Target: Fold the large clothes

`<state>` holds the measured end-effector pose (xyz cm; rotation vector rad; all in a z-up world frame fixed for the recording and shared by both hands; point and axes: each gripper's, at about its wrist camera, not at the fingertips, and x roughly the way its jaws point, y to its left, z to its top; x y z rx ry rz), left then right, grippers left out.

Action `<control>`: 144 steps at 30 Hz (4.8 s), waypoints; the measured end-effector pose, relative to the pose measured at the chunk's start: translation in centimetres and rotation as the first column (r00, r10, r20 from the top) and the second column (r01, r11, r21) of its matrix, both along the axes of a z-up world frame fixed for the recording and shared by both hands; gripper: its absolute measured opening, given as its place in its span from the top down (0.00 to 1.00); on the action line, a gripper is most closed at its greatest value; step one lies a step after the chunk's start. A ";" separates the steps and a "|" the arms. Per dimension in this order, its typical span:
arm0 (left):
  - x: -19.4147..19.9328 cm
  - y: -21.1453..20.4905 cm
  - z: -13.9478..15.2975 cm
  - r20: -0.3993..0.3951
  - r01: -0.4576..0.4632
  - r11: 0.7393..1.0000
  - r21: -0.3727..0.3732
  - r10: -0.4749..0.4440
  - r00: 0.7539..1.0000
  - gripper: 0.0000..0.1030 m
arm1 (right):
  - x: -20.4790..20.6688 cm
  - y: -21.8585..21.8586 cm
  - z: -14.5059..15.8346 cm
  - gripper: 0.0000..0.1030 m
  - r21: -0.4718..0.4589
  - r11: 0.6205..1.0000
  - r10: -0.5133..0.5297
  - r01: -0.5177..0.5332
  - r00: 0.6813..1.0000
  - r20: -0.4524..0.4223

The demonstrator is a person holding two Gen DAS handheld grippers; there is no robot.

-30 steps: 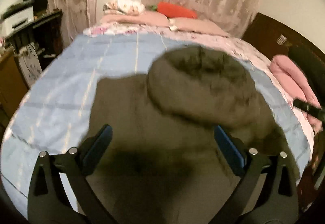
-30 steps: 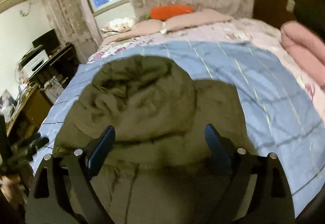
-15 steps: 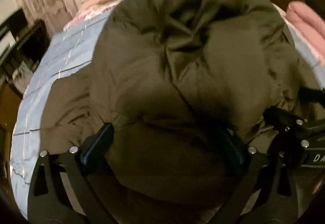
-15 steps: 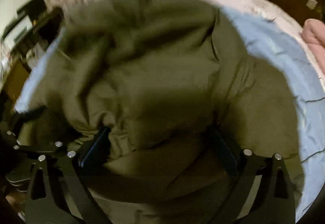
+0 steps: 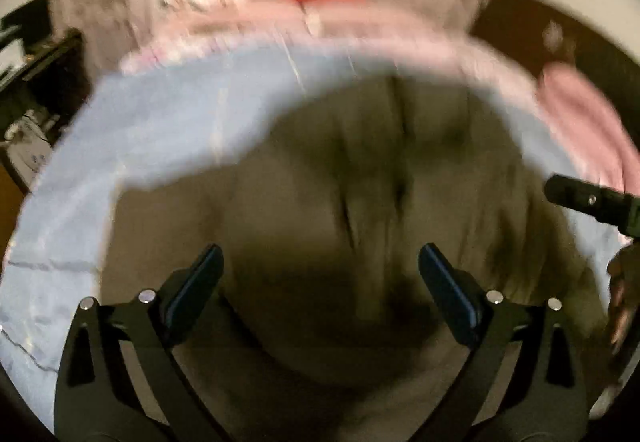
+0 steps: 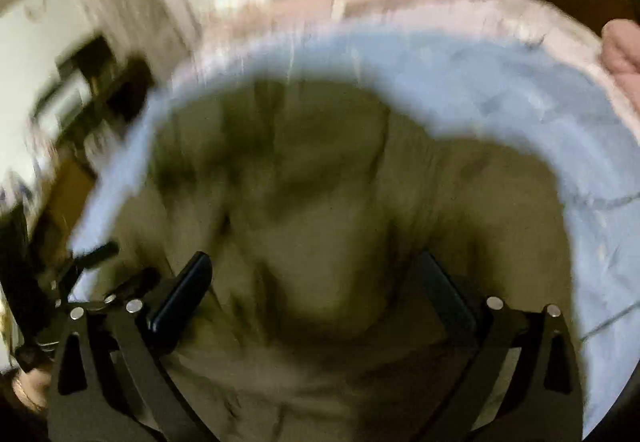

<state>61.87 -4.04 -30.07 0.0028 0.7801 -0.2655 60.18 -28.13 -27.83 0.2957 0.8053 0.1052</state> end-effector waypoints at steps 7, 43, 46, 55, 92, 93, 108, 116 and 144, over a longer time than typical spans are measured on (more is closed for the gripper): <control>11.7 -3.2 3.5 -0.070 -0.059 0.998 -0.010 0.058 0.996 0.02 | 9.8 -0.3 0.9 0.01 -0.076 0.994 -0.087 0.084 0.996 -0.030; 9.2 -4.0 -6.1 -0.191 0.010 1.000 0.011 -0.007 0.982 0.07 | 5.4 3.5 -6.9 0.01 -0.055 0.998 -0.012 0.009 0.998 -0.058; 7.3 -4.5 -6.9 -0.198 0.042 0.997 0.071 -0.028 0.980 0.07 | 4.1 4.6 -8.0 0.01 -0.073 0.997 0.025 -0.033 0.995 -0.096; 7.9 -4.3 -11.7 -0.235 0.023 0.989 0.149 0.013 0.972 0.04 | 4.5 5.3 -13.7 0.01 -0.132 0.990 0.027 -0.052 0.982 -0.189; -1.0 -3.0 -13.7 -0.168 -0.007 0.994 0.110 0.025 0.985 0.04 | -2.2 6.8 -16.1 0.01 -0.185 0.975 0.084 -0.120 0.978 -0.190; -1.0 -3.0 -13.6 -0.169 -0.007 0.993 0.114 0.026 0.985 0.04 | -2.3 6.8 -16.0 0.01 -0.187 0.975 0.085 -0.120 0.979 -0.186; -22.5 7.6 1.6 -0.034 -0.086 0.984 -0.154 0.081 0.996 0.02 | -24.9 2.8 0.0 0.01 -0.028 0.999 0.022 -0.021 0.998 0.057; -38.0 10.9 2.0 0.078 -0.157 0.987 -0.017 0.158 0.984 0.02 | -39.6 4.0 1.2 0.01 -0.114 0.992 -0.043 0.054 0.994 0.096; -43.4 11.5 -3.7 -0.238 -0.149 0.768 -0.623 -0.005 0.971 0.02 | -46.2 1.5 -3.6 0.01 0.385 0.921 -0.089 0.065 0.995 0.044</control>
